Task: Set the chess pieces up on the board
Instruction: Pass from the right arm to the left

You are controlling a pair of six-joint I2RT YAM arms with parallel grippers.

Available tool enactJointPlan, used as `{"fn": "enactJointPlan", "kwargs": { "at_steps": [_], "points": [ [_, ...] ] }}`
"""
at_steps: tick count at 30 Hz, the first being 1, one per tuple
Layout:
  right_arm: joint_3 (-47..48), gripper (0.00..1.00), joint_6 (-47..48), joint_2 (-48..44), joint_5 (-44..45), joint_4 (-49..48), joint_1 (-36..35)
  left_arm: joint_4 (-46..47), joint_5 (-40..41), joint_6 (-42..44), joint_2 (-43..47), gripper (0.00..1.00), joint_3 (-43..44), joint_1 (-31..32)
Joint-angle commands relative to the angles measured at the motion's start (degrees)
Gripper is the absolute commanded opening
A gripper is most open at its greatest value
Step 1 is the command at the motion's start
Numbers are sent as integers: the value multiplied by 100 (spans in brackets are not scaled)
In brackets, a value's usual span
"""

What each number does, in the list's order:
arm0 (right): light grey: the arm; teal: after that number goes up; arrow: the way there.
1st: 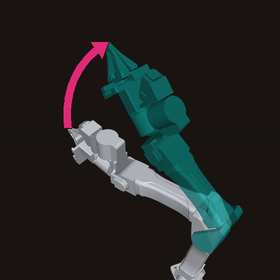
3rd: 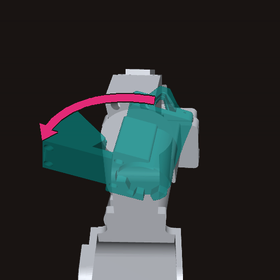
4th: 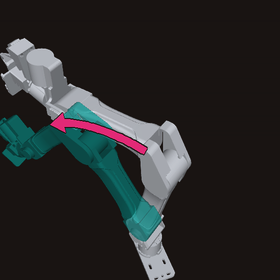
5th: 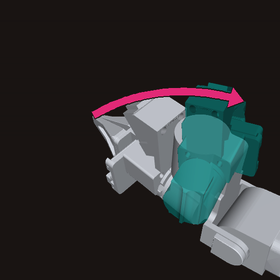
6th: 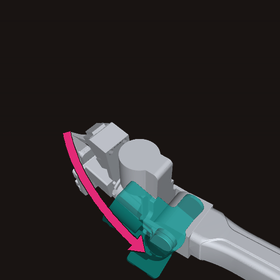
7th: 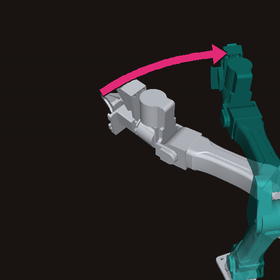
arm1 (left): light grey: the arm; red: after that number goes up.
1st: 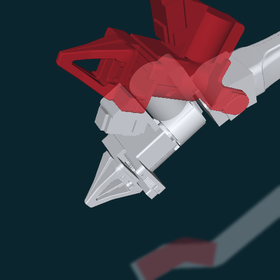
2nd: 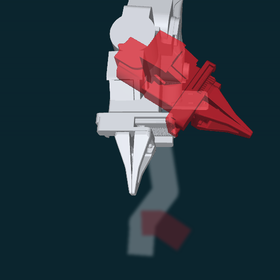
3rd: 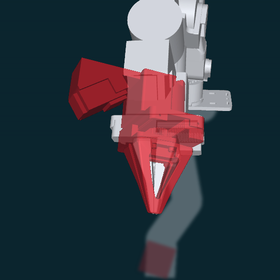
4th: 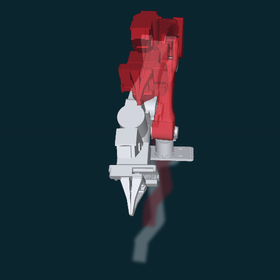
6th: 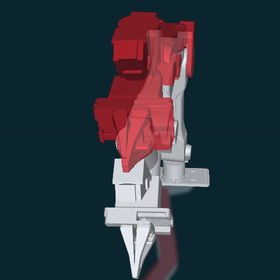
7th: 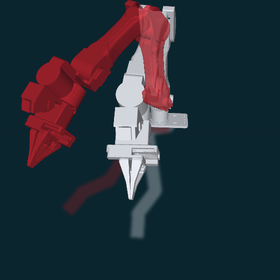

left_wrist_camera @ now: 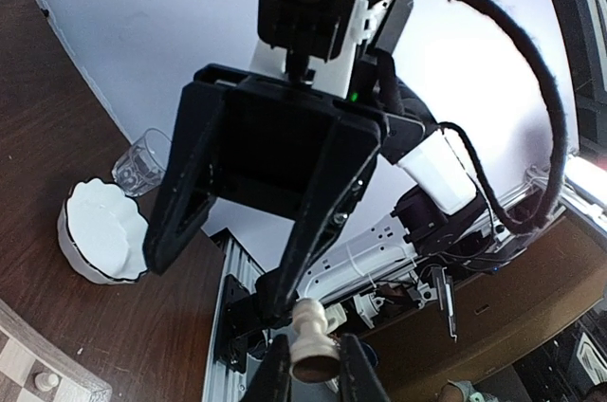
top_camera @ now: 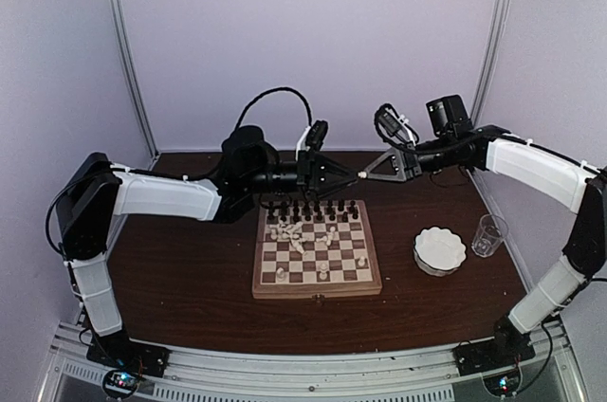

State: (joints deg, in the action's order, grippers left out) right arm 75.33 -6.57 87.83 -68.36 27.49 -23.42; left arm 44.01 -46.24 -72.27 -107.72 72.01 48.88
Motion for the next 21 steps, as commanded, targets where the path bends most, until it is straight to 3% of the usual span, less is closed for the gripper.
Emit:
{"fn": "enactJointPlan", "kwargs": {
  "at_steps": [1,7,21],
  "points": [
    [-234,46,-836,-59,-559,-1050,-5,619,15,-171,-238,5,92,34],
    [-616,42,-1972,-110,-1015,-2380,-5,846,-8,-434,-389,4,185,25],
    [-920,44,-2347,-277,-1127,-2712,-4,1053,111,-527,-372,3,55,3]
  ]
}}
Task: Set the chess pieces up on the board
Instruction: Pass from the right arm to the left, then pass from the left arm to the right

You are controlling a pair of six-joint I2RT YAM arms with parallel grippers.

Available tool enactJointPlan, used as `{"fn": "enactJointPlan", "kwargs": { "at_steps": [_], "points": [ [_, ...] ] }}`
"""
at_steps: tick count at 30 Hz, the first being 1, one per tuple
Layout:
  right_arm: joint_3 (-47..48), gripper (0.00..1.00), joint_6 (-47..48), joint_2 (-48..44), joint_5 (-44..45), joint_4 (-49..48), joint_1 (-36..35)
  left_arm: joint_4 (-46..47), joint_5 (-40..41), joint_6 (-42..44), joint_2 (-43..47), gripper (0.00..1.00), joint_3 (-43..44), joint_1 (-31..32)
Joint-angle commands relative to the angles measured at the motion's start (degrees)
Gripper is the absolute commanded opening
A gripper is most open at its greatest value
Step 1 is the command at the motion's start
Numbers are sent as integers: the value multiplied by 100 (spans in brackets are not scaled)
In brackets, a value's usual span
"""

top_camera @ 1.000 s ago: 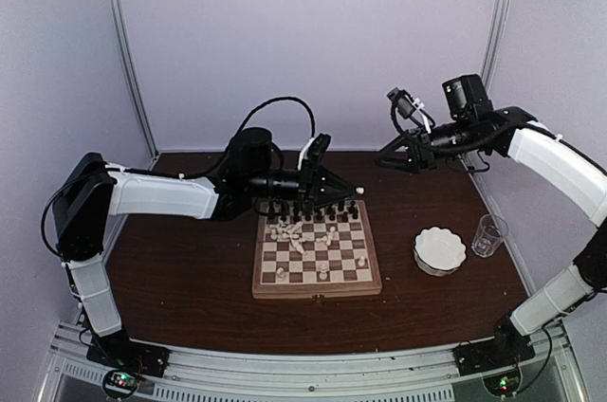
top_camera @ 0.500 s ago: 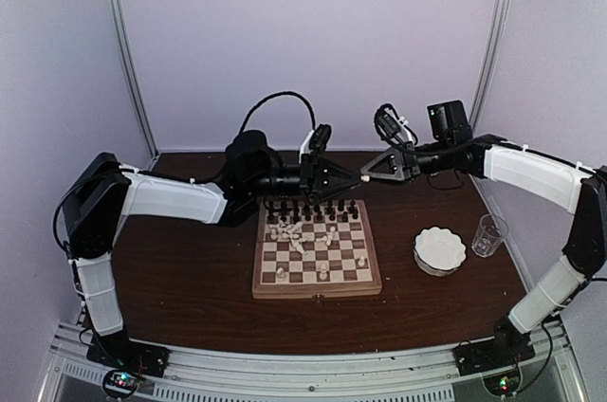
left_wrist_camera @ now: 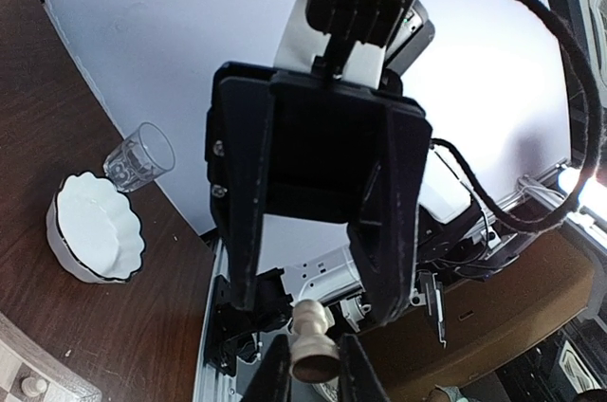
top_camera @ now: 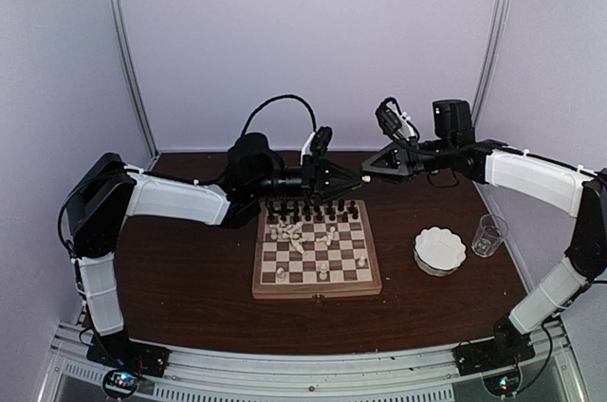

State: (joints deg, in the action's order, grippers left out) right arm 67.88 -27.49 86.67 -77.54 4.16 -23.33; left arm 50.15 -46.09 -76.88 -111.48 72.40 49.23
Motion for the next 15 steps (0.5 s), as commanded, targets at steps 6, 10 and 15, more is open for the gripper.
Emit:
{"fn": "enactJointPlan", "kwargs": {
  "at_steps": [6,10,15],
  "points": [
    [-324,36,-218,-305,-270,-399,-35,424,260,-42,65,4,-44,-37],
    [-337,30,-198,-352,-271,-399,-40,387,289,-34,44,4,-59,-37],
    [-345,25,-200,-353,-261,-399,-40,383,333,-46,32,4,-107,-43]
  ]
}}
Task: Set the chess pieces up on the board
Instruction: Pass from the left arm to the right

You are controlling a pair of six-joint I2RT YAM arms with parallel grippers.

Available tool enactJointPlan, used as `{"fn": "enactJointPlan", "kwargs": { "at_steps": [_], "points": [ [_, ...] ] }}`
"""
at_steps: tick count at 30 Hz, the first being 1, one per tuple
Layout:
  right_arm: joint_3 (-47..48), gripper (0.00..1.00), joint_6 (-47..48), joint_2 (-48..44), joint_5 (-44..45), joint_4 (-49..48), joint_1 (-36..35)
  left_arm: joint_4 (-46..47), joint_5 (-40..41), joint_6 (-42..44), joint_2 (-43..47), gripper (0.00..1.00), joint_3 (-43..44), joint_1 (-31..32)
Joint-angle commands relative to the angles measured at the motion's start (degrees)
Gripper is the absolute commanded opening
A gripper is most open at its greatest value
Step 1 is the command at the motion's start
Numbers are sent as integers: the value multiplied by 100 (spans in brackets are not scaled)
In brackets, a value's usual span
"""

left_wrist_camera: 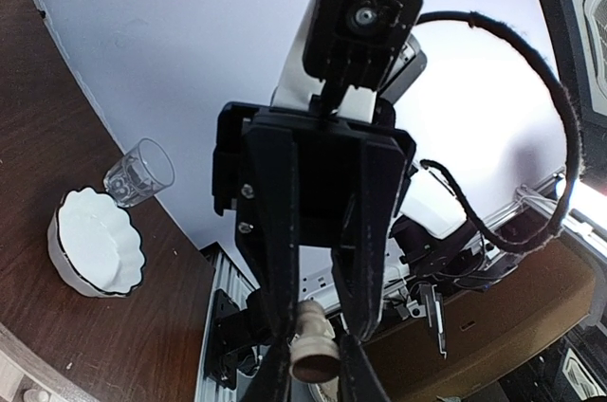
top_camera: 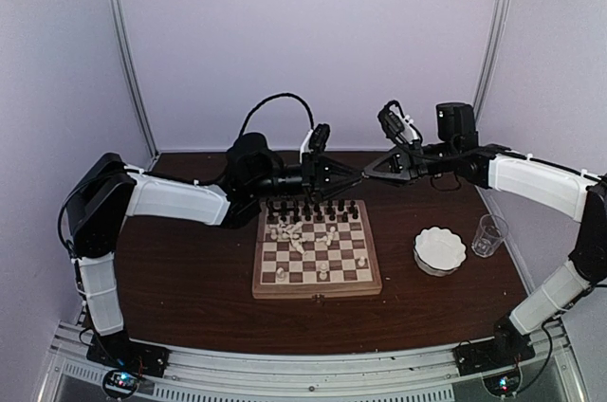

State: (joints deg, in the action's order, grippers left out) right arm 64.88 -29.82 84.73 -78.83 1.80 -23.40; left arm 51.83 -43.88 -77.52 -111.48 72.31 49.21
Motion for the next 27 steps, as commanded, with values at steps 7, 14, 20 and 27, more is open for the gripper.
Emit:
{"fn": "enactJointPlan", "kwargs": {
  "at_steps": [7,14,20,27],
  "points": [
    [-63,21,46,-200,-125,-163,-46,171,160,13,-1,4,-101,-54],
    [142,9,845,-230,221,587,-41,-171,303,226,-46,14,-163,-81],
    [842,4,2631,-113,1352,2767,-54,-944,404,853,214,45,-380,-267],
    [2072,3,4727,346,3325,4840,-432,-6387,1770,4308,1704,56,502,-403]
  ]
}}
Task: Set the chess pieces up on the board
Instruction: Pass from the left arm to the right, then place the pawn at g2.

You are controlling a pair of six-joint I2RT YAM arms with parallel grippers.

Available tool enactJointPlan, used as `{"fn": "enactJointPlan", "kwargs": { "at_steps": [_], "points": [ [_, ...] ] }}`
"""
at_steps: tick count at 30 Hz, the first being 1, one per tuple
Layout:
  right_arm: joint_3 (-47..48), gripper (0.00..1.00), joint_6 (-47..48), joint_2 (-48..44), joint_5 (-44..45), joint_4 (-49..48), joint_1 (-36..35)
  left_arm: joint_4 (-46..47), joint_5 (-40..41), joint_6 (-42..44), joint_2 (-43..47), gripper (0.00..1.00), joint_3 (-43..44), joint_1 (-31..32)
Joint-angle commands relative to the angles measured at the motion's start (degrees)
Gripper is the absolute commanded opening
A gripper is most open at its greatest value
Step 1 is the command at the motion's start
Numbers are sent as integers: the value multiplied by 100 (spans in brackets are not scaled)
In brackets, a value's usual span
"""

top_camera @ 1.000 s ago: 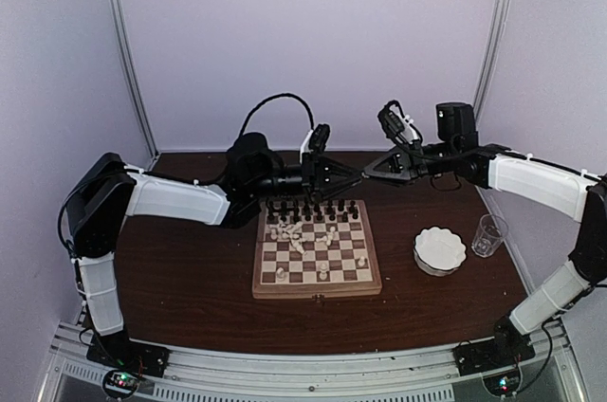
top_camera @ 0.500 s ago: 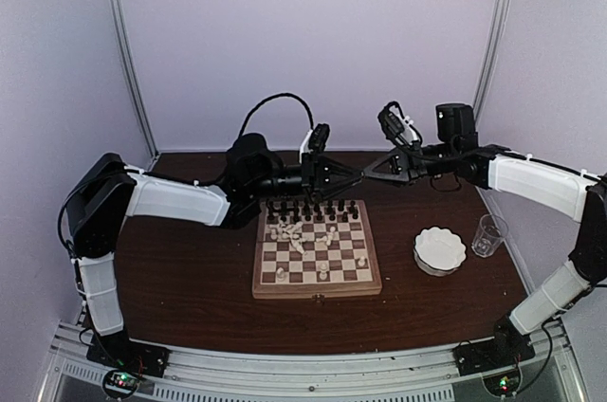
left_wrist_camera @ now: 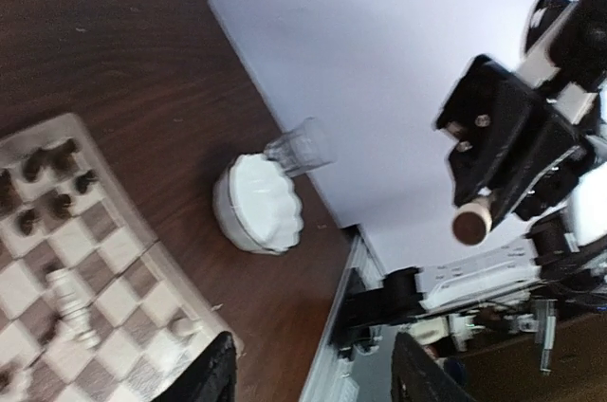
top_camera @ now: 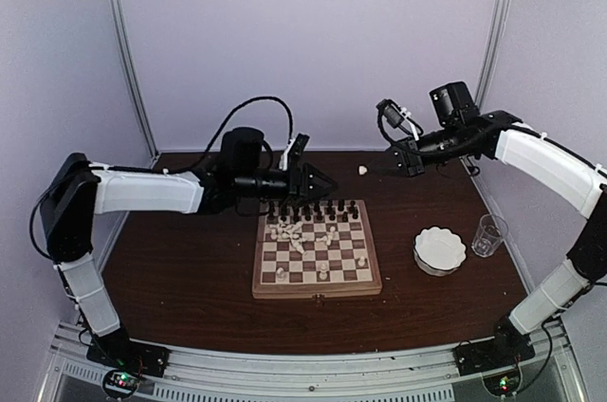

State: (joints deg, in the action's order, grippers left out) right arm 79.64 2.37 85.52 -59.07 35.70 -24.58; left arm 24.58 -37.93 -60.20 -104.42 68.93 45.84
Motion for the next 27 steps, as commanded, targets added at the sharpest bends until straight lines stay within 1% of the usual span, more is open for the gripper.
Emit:
{"fn": "enactJointPlan", "kwargs": {
  "at_steps": [1,2,4,5,6,7,8,10,12,14,17,20,24,27],
  "points": [
    [739,3,1712,376,1654,1682,-443,-4379,1680,3063,1104,57,1171,-71],
    [868,3,1904,486,1945,1868,-589,-4935,2159,3438,1183,58,1450,-105],
    [1087,3,2237,708,2521,2131,-878,-5638,2801,3896,1261,59,1906,-255],
    [1179,3,2361,812,2800,2228,-1031,-5859,2974,3991,1266,59,2072,-394],
    [1262,3,2457,905,3049,2295,-1170,-5988,3026,3874,1278,59,2174,-682],
    [1348,3,2574,1011,3287,2367,-1326,-5994,2934,3531,1334,59,2141,-935],
    [1436,3,2698,1132,3550,2446,-1471,-5823,2775,3298,1417,59,1903,-1178],
    [1670,2,2912,1410,4009,2661,-1760,-5244,2614,3062,1649,59,1321,-1482],
    [1911,1,3040,1710,4494,2913,-2017,-4777,2725,3062,1860,59,836,-1644],
    [2087,0,3163,1989,4806,3095,-2240,-4689,2859,3151,1967,59,569,-1784],
    [2203,0,3312,2326,5157,3223,-2570,-4779,3034,3207,2032,59,374,-1902],
    [2271,0,3404,2633,5415,3290,-2791,-4806,2897,3217,2024,59,423,-1904],
    [2378,0,3488,2977,5852,3438,-2961,-4812,2760,3162,2039,59,424,-1904],
    [2321,0,3472,3049,6015,3388,-2965,-4788,2695,3140,2066,59,420,-1904]
  ]
}}
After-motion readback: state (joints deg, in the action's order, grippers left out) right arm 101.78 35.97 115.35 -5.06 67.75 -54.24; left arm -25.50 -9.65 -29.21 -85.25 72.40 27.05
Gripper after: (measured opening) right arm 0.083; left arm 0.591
